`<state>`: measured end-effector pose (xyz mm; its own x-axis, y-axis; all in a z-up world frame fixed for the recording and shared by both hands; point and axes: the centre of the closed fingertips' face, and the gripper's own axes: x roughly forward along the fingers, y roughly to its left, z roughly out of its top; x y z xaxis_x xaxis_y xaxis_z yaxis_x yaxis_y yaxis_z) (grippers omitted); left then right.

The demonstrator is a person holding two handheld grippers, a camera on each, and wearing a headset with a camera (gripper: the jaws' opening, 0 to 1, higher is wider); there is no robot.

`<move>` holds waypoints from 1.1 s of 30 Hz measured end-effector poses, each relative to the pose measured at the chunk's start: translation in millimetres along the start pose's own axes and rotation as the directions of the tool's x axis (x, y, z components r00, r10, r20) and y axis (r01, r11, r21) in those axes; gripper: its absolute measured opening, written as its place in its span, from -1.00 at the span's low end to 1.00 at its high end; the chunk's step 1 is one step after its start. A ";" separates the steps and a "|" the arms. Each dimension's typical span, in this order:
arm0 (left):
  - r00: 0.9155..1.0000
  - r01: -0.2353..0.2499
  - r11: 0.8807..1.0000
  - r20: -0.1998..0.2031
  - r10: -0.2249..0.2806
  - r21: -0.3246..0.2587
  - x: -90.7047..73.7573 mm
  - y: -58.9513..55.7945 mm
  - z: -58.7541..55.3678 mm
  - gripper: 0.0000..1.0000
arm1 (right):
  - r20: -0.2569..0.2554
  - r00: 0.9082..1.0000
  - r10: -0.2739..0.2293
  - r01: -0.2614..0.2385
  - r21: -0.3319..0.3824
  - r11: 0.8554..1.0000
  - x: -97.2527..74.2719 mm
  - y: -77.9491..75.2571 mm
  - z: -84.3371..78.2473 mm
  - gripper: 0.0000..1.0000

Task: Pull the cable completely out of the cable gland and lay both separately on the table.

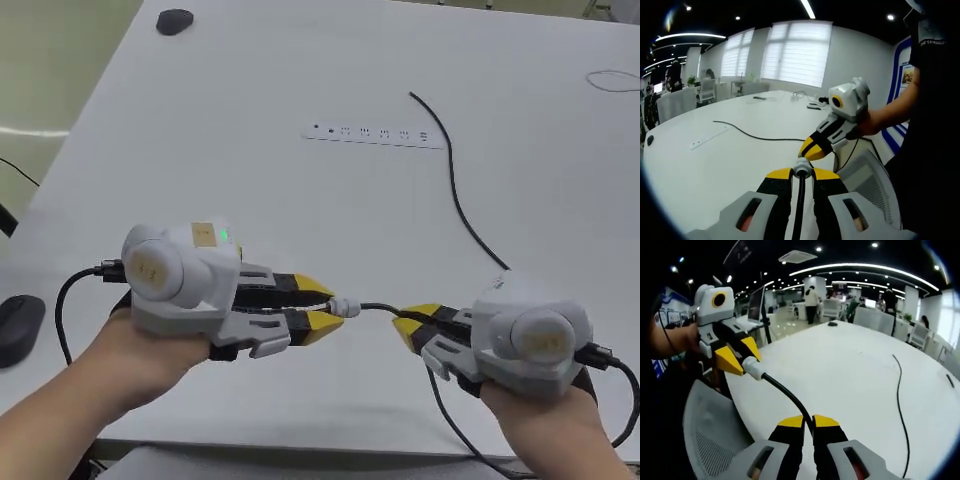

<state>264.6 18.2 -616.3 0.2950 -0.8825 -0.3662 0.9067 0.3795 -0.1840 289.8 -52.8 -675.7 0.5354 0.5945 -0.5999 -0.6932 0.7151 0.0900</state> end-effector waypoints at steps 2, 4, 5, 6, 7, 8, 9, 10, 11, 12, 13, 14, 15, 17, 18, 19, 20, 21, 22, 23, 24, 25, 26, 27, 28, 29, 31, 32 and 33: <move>1.000 0.000 1.000 0.001 0.000 0.000 -0.1 -0.1 0.2 -0.71 | -0.014 1.000 -0.010 0.011 0.066 0.998 -0.3 -4.9 -6.5 -1.00; 1.000 0.000 1.000 0.002 0.000 0.000 -0.2 -0.3 0.0 -0.71 | -0.021 1.000 -0.019 0.022 0.132 0.991 -0.4 -10.3 -12.5 -1.00; 1.000 0.000 1.000 0.002 0.000 0.001 -0.2 -0.4 -0.1 -0.71 | -0.034 0.999 -0.027 0.032 0.173 0.984 -0.6 -14.4 -18.0 -0.99; 1.000 0.000 1.000 0.002 0.000 0.001 -0.3 -0.5 -0.2 -0.71 | -0.038 0.999 -0.029 0.036 0.197 0.980 -1.0 -16.0 -20.5 -1.00; 1.000 0.000 1.000 0.002 0.000 0.001 -0.3 -0.7 -0.3 -0.71 | -0.039 0.999 -0.031 0.039 0.227 0.973 -1.3 -18.1 -22.7 -0.99; 1.000 0.001 1.000 0.003 -0.001 0.002 -0.4 -1.1 -0.3 -0.71 | -0.037 0.999 -0.032 0.040 0.260 0.965 -1.5 -19.9 -25.0 -0.99; 1.000 0.002 1.000 0.003 -0.002 0.003 -0.3 -1.4 -0.4 -0.71 | -0.041 0.998 -0.036 0.047 0.300 0.953 -2.0 -23.2 -29.4 -0.99; 1.000 0.002 1.000 0.003 -0.002 0.004 -0.3 -1.5 -0.5 -0.71 | -0.046 0.998 -0.042 0.055 0.323 0.945 -2.8 -26.0 -32.5 -0.99; 1.000 0.003 1.000 0.003 -0.003 0.004 -0.2 -1.7 -0.6 -0.71 | -0.047 0.998 -0.045 0.059 0.345 0.937 -3.3 -28.1 -35.0 -0.99; 1.000 0.004 1.000 0.005 -0.004 0.007 -0.1 -2.0 -0.3 -0.71 | -0.049 0.998 -0.049 0.064 0.376 0.924 -4.1 -30.4 -38.2 -0.99; 1.000 0.005 1.000 0.007 -0.005 0.010 0.1 -2.3 -0.1 -0.71 | -0.059 0.997 -0.053 0.073 0.401 0.913 -4.7 -33.3 -43.2 -0.99; 1.000 0.006 1.000 0.008 -0.006 0.014 0.2 -2.5 0.1 -0.71 | -0.062 0.997 -0.054 0.076 0.428 0.901 -4.6 -34.5 -45.8 -0.99; 1.000 0.007 1.000 0.009 -0.008 0.018 0.5 -2.8 0.4 -0.71 | -0.060 0.997 -0.055 0.077 0.468 0.880 -4.6 -36.4 -48.8 -0.99; 1.000 0.009 1.000 0.011 -0.009 0.019 0.9 -2.9 0.6 -0.71 | -0.062 0.996 -0.059 0.083 0.512 0.855 -4.7 -40.2 -53.2 -0.99; 1.000 0.011 1.000 0.011 -0.011 0.020 1.4 -3.1 0.6 -0.71 | -0.060 0.996 -0.059 0.081 0.511 0.856 -4.7 -40.7 -53.5 -0.99; 1.000 0.011 1.000 0.010 -0.011 0.022 1.7 -3.2 0.4 -0.71 | -0.057 0.997 -0.061 0.082 0.524 0.848 -4.5 -41.7 -54.2 -0.99; 1.000 0.012 1.000 0.008 -0.012 0.026 2.3 -3.2 0.2 -0.71 | -0.057 0.997 -0.060 0.081 0.528 0.845 -4.3 -41.8 -54.5 -0.99; 1.000 0.013 1.000 0.008 -0.014 0.026 2.7 -3.6 0.0 -0.71 | -0.056 0.997 -0.059 0.080 0.531 0.844 -3.7 -41.1 -53.9 -0.99; 1.000 0.014 1.000 0.007 -0.014 0.026 3.2 -3.6 0.0 -0.71 | -0.058 0.997 -0.060 0.081 0.530 0.844 -3.4 -40.3 -53.5 -0.99; 1.000 0.014 1.000 0.008 -0.014 0.025 3.4 -3.5 0.1 -0.71 | -0.061 0.996 -0.060 0.083 0.522 0.849 -2.7 -39.3 -53.1 -0.99; 1.000 0.014 1.000 0.010 -0.014 0.022 3.4 -3.2 0.5 -0.71 | -0.063 0.996 -0.060 0.084 0.516 0.852 -2.2 -39.3 -52.9 -0.99; 1.000 0.013 1.000 0.011 -0.013 0.021 3.3 -2.9 0.6 -0.71 | -0.065 0.996 -0.062 0.086 0.507 0.858 -2.2 -39.2 -53.0 -0.99; 1.000 0.013 1.000 0.010 -0.013 0.021 3.3 -2.7 0.6 -0.71 | -0.065 0.996 -0.063 0.088 0.501 0.861 -1.8 -39.6 -53.3 -0.99; 1.000 0.012 1.000 0.009 -0.012 0.021 3.1 -2.3 0.5 -0.71 | -0.066 0.996 -0.063 0.088 0.498 0.863 -1.8 -39.6 -53.5 -0.99; 1.000 0.012 1.000 0.009 -0.012 0.020 2.9 -1.9 0.5 -0.71 | -0.065 0.996 -0.064 0.088 0.494 0.865 -1.8 -39.3 -53.5 -0.99; 1.000 0.012 1.000 0.008 -0.012 0.020 2.7 -1.8 0.3 -0.71 | -0.064 0.996 -0.065 0.088 0.493 0.866 -1.9 -39.3 -53.5 -0.99; 1.000 0.012 1.000 0.008 -0.012 0.020 2.4 -1.5 0.2 -0.71 | -0.064 0.996 -0.063 0.086 0.489 0.868 -1.9 -38.8 -53.4 -0.99; 1.000 0.011 1.000 0.009 -0.012 0.017 2.2 -1.1 0.4 -0.71 | -0.063 0.996 -0.062 0.084 0.485 0.870 -1.8 -39.0 -53.1 -0.99; 1.000 0.010 1.000 0.009 -0.011 0.015 2.1 -0.8 0.6 -0.71 | -0.061 0.996 -0.060 0.082 0.471 0.878 -1.7 -38.7 -52.9 -0.98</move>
<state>264.6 15.9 -616.3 0.2883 -0.8891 -0.3556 0.9142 0.3660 -0.1741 290.3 -100.9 -720.2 0.5457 0.5268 -0.6517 -0.3377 0.8500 0.4043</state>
